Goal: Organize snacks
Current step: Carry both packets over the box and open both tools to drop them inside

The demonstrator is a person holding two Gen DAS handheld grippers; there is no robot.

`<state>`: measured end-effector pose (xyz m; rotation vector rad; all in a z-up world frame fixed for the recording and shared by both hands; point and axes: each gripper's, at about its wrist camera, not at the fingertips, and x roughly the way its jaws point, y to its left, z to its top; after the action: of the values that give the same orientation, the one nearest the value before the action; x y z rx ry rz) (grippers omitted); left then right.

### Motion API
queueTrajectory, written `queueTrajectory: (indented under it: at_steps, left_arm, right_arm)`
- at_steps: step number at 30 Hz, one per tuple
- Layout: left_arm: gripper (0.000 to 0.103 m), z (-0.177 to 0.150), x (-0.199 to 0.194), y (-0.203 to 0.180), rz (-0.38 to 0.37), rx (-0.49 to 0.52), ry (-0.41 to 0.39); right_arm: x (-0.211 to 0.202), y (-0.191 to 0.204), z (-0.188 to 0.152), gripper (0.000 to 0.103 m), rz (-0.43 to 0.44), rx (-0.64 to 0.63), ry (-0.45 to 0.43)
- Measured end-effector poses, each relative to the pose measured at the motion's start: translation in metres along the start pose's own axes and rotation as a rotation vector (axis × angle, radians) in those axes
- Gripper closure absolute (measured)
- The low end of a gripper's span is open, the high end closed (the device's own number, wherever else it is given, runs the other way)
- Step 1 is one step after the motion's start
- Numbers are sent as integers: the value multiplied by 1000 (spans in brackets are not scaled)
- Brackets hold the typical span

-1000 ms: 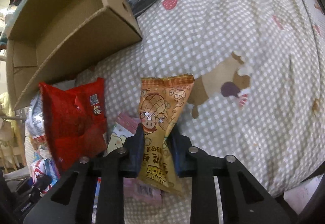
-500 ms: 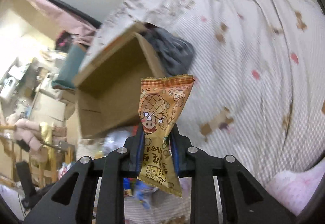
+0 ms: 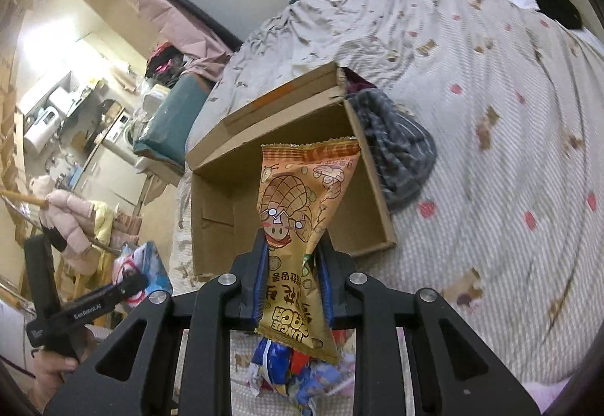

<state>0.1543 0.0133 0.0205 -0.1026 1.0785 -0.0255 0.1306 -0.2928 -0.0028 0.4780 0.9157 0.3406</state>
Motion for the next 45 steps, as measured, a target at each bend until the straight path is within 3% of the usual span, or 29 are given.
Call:
queueTrajectory:
  at_steps: [12,22,26,45]
  left_arm:
    - [66,44,46,-31,34,57,-86]
    - [66,37,86,-35,31,80,-104]
    - [66,33,90,-37,42,98,-131]
    - [62,27,104,-36,19,87,-92]
  right_arm:
    - [74,3,20,79,-19,-43,67]
    - [98,-13,15,79,-35,-38,64]
    - [108,-16,13,79,-64,-46,81]
    - [129,-9,9,77,-85,-95,118]
